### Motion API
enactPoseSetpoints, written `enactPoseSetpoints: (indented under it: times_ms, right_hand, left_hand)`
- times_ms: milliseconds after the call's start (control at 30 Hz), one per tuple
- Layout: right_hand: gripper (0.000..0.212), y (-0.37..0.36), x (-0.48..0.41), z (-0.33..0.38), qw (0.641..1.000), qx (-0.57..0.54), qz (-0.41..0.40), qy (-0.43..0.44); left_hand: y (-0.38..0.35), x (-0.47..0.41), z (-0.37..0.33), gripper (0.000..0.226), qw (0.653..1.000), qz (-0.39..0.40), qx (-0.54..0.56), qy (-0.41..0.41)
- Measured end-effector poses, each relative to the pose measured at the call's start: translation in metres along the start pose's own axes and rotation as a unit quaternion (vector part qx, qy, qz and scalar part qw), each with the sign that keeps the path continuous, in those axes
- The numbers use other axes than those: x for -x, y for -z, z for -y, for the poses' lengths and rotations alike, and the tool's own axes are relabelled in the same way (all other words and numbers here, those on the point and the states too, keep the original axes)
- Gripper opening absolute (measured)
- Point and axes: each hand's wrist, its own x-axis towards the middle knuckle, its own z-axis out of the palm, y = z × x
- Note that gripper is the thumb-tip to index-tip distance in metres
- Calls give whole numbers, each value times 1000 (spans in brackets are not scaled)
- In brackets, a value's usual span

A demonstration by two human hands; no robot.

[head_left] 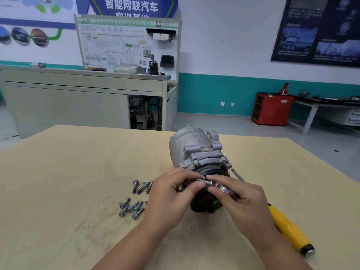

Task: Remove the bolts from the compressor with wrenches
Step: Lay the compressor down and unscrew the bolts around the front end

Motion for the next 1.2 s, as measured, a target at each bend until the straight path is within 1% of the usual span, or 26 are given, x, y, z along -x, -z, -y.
enactPoseSetpoints:
  times_ms: [33, 133, 200, 233, 267, 300, 333, 367, 400, 433, 500, 567, 633, 700, 767, 800, 867, 933, 967, 1033, 1100, 1200]
  right_hand:
    - [46, -1, 0, 1, 1000, 10, 2, -4]
    - [33, -2, 0, 0, 999, 40, -3, 3]
    - [28, 0, -2, -1, 999, 13, -16, -27]
    - [23, 1, -2, -2, 998, -13, -23, -55]
    - [18, 3, -3, -3, 995, -37, -31, -86]
    - [14, 4, -4, -3, 991, -55, -41, -113]
    - [11, 6, -5, -3, 988, -63, -54, -131]
    - [11, 7, -7, -3, 986, -62, -68, -141]
    - [13, 10, -8, -4, 984, -53, -78, -151]
    - [17, 13, -10, -6, 981, -40, -86, -169]
    - [24, 19, -12, -15, 965, -29, -102, -240]
    - [28, 22, -14, -27, 938, -63, -111, -321]
    - [31, 23, -14, -36, 912, -72, -97, -392]
    - [27, 23, -12, -41, 892, -55, -66, -444]
    - [24, 23, -8, -43, 885, -17, -31, -464]
    - [23, 23, -6, -45, 886, 27, -7, -463]
    - [28, 23, -3, -45, 879, 153, 63, -447]
    - [32, 23, -1, -43, 855, 275, 130, -421]
    - [34, 22, -1, -41, 843, 318, 144, -409]
    - [37, 20, 0, -40, 829, 367, 141, -398]
    - [38, 17, 1, -39, 824, 389, 129, -391]
    - [28, 15, 2, -41, 819, 406, 126, -387]
  left_hand:
    - [2, -1, -2, 4, 1000, 0, 14, 21]
    - [25, -13, -2, 11, 993, -42, 71, 90]
    - [53, -22, 3, 16, 986, -72, 76, 126]
    - [69, -25, 7, 17, 985, -74, 60, 144]
    - [84, -26, 12, 16, 984, -63, 22, 165]
    - [97, -27, 19, 17, 981, -37, -49, 187]
    - [109, -27, 29, 18, 967, 5, -145, 208]
    - [120, -25, 39, 20, 942, 51, -241, 230]
    - [128, -22, 49, 21, 912, 89, -313, 252]
    - [135, -19, 58, 21, 887, 117, -354, 274]
    - [139, -11, 74, 24, 859, 153, -378, 309]
    - [136, -4, 85, 25, 842, 182, -391, 324]
    - [131, -2, 90, 26, 828, 202, -413, 320]
    - [128, 0, 93, 27, 819, 214, -431, 312]
    - [129, 2, 96, 26, 821, 207, -430, 314]
    - [130, 3, 97, 26, 826, 196, -425, 314]
    - [130, 5, 99, 25, 836, 177, -417, 308]
    - [129, 4, 98, 24, 841, 170, -415, 301]
    - [128, 4, 98, 24, 842, 170, -417, 297]
    - [125, 4, 98, 25, 843, 167, -423, 289]
    - [123, 4, 100, 26, 842, 164, -430, 282]
    - [121, 6, 103, 28, 841, 162, -433, 281]
